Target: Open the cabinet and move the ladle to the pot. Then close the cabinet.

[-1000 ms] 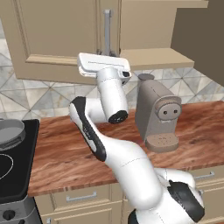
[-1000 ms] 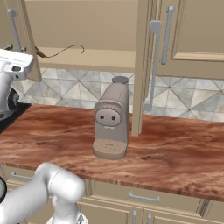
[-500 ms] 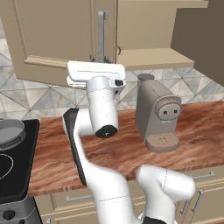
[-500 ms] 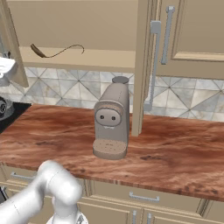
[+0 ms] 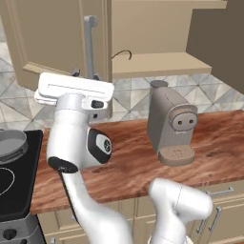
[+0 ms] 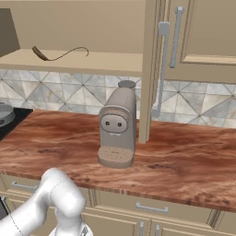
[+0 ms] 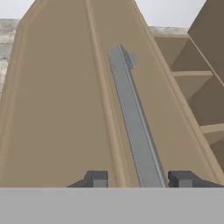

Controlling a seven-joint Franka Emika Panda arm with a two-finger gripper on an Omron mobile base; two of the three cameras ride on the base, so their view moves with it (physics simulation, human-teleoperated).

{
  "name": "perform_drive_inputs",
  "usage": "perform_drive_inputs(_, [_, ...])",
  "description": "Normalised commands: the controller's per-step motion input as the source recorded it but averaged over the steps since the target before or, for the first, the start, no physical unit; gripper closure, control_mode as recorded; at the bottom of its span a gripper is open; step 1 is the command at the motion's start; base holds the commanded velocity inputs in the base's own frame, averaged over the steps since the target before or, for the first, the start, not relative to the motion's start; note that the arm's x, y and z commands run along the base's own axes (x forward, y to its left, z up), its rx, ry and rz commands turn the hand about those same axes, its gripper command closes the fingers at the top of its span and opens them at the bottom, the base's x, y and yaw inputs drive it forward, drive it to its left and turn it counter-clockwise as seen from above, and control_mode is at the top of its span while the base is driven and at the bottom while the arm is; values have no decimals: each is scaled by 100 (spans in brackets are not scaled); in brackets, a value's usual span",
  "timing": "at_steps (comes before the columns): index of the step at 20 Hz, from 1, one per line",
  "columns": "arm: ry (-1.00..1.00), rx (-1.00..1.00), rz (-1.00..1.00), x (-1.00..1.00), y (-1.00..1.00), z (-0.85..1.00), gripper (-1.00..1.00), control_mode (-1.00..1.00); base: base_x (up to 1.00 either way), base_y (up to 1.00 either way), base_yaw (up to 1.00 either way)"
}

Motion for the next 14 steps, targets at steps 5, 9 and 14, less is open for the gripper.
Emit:
perform_drive_inputs(5, [3,13,-3,-72,-10,5,-100,-100,0,0,0])
perform_drive_inputs(9, [0,16,0,-100,-27,1,-100,-100,0,0,0])
perform_drive_inputs(14, [0,16,11,-46,-95,16,-100,-100,0,0,0])
